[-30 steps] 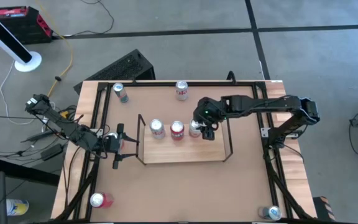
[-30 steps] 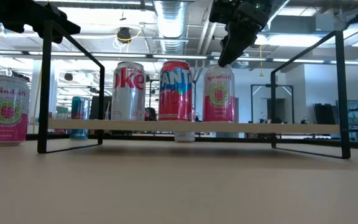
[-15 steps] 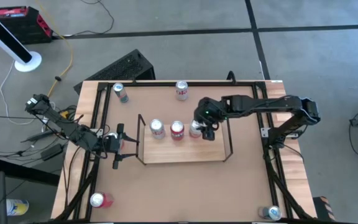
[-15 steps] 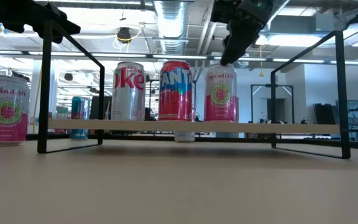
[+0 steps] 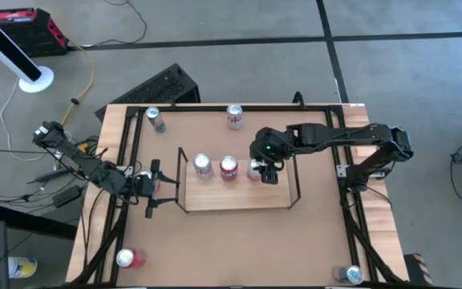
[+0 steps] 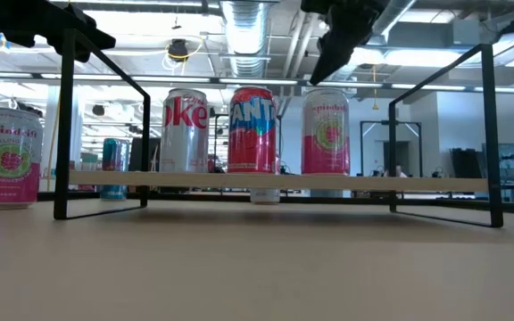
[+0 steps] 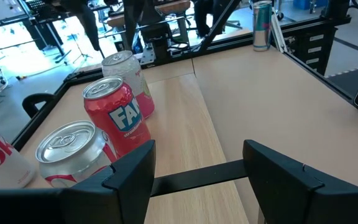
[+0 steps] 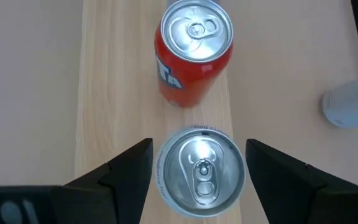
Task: Place canned beverage on shelf
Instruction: Put the right pink soda can on the shelf aligned with the other orange soda can, then put the bottom blue soda can on the shelf aligned with the other pink soda can
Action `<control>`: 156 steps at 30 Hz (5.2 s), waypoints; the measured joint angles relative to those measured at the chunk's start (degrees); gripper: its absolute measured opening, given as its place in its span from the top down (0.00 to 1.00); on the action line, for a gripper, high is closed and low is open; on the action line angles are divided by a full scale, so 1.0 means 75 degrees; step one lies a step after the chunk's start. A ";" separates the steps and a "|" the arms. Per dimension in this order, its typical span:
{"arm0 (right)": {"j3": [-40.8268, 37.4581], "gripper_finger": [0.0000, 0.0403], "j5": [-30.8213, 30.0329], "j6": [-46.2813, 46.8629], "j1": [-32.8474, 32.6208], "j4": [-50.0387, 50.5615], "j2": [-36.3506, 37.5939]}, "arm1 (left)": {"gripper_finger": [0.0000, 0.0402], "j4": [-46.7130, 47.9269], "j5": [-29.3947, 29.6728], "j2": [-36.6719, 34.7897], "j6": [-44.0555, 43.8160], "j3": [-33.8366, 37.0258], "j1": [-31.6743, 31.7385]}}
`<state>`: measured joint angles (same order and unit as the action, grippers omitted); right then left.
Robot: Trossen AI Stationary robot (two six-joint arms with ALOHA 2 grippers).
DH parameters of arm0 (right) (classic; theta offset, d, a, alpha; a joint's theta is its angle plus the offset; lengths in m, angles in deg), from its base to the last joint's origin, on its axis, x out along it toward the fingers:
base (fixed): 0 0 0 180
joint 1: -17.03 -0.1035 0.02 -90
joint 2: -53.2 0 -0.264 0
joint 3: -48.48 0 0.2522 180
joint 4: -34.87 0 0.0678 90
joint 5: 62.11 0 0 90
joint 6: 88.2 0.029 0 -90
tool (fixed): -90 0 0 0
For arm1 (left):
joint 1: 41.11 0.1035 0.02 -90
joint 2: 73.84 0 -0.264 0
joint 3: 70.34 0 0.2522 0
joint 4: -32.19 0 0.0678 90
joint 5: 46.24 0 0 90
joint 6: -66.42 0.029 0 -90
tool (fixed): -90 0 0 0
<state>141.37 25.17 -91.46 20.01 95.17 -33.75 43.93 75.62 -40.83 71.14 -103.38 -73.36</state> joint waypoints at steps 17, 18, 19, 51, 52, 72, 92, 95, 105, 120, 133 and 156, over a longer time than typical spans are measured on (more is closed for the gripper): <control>0.0012 0.35 0.0603 0.1219 -0.1092 0.1653 0.0011 | 0.43 0.0000 0.0000 0.0000 0.0002 0.0000 0.0001; 0.0012 0.36 0.0606 0.1238 -0.1154 0.1658 0.0011 | 0.43 0.0000 0.0000 -0.0003 0.0002 -0.0003 -0.0002; 0.0012 0.37 0.0603 0.1239 -0.1201 0.1671 0.0011 | 0.43 0.0000 0.0000 0.0000 0.0000 0.0000 -0.0002; -0.0204 0.95 0.0492 0.0429 -0.0167 0.1153 -0.0072 | 0.43 0.0000 0.0000 -0.0001 0.0001 -0.0001 0.0000; -0.0201 0.94 0.0492 0.0391 -0.0152 0.1033 -0.0120 | 0.43 0.0001 0.0000 -0.0003 0.0002 -0.0003 -0.0001; 0.0543 0.95 0.0959 0.1704 -0.0945 0.1897 0.0521 | 0.43 0.0000 0.0000 0.0000 0.0002 0.0000 -0.0002; 0.0670 0.92 0.3291 1.2972 -0.5281 0.2627 0.0943 | 0.43 0.0000 0.0000 0.0000 0.0000 -0.0003 0.0000; 0.0670 0.92 0.2848 1.4048 -0.5909 0.2676 0.0943 | 0.43 0.0000 0.0000 0.0000 -0.0001 -0.0003 0.0001; 0.0667 0.90 0.2482 1.7366 -0.7221 0.2292 0.0842 | 0.43 0.0000 0.0000 0.0000 -0.0001 -0.0003 -0.0001; 0.0662 0.73 0.3998 1.7195 -0.7269 0.2638 -0.0180 | 0.43 0.0000 0.0000 -0.0002 0.0001 -0.0003 0.0000; 0.0662 0.27 0.5512 1.6587 -0.7014 0.3420 -0.0581 | 0.43 0.0000 0.0000 -0.0003 -0.0001 -0.0003 0.0001; -0.0872 0.08 0.5574 1.7284 -0.7606 0.1563 -0.0552 | 0.43 0.0000 0.0000 -0.0003 -0.0001 0.0000 -0.0002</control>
<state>134.83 66.97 38.17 -37.03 106.90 -37.89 43.93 75.62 -40.85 71.13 -103.38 -73.38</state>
